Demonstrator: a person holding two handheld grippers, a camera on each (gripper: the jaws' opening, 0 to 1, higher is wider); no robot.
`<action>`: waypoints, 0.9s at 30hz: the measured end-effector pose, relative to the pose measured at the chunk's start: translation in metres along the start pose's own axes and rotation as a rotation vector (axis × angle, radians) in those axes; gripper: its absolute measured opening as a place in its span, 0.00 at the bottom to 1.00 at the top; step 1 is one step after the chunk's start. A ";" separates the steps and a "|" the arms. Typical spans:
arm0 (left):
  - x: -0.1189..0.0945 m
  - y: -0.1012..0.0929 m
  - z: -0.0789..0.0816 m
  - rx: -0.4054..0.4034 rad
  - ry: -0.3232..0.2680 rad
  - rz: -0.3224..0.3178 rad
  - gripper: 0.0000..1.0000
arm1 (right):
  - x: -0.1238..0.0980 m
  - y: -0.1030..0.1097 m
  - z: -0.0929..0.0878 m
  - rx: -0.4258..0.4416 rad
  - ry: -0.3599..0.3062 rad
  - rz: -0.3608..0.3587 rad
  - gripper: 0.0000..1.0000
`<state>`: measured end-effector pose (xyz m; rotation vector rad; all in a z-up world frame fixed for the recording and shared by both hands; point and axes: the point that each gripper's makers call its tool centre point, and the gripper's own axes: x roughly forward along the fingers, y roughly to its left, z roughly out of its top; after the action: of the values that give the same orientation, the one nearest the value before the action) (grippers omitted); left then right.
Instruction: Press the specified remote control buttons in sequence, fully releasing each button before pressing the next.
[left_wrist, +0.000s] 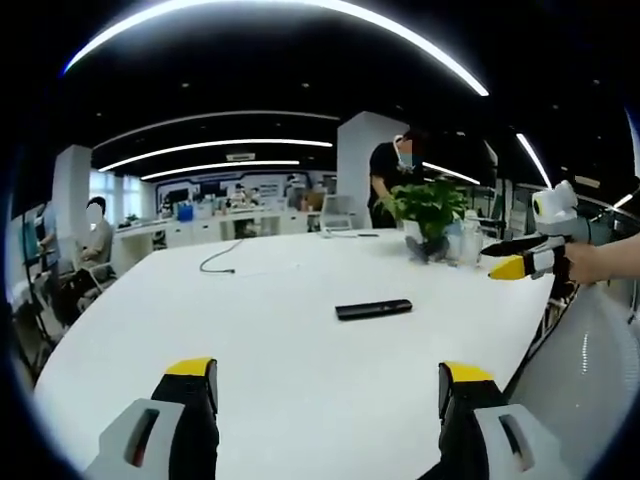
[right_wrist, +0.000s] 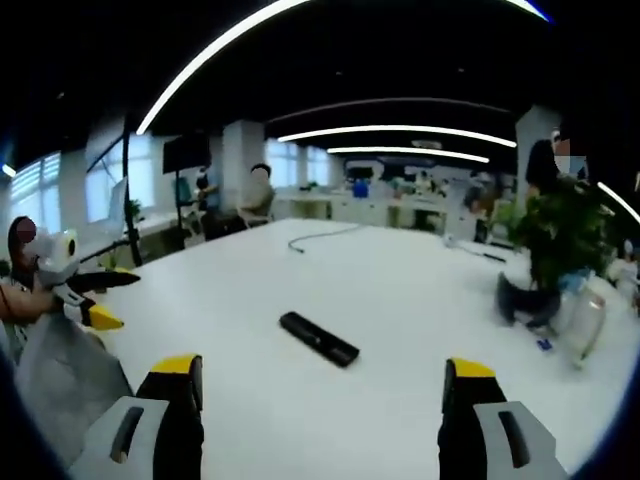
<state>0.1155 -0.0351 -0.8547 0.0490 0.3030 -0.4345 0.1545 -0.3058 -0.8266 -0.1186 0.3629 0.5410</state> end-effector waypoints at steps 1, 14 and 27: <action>0.000 0.000 0.000 0.002 0.002 0.000 0.95 | -0.007 -0.005 -0.003 -0.007 0.007 -0.020 0.99; 0.001 -0.003 0.000 0.025 0.003 -0.013 0.95 | -0.022 -0.023 -0.028 0.018 -0.006 -0.093 0.99; -0.001 0.002 0.002 0.037 -0.005 0.024 0.95 | -0.020 -0.014 -0.034 -0.100 0.046 -0.072 0.99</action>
<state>0.1163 -0.0331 -0.8526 0.0877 0.2896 -0.4162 0.1354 -0.3346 -0.8502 -0.2398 0.3752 0.4859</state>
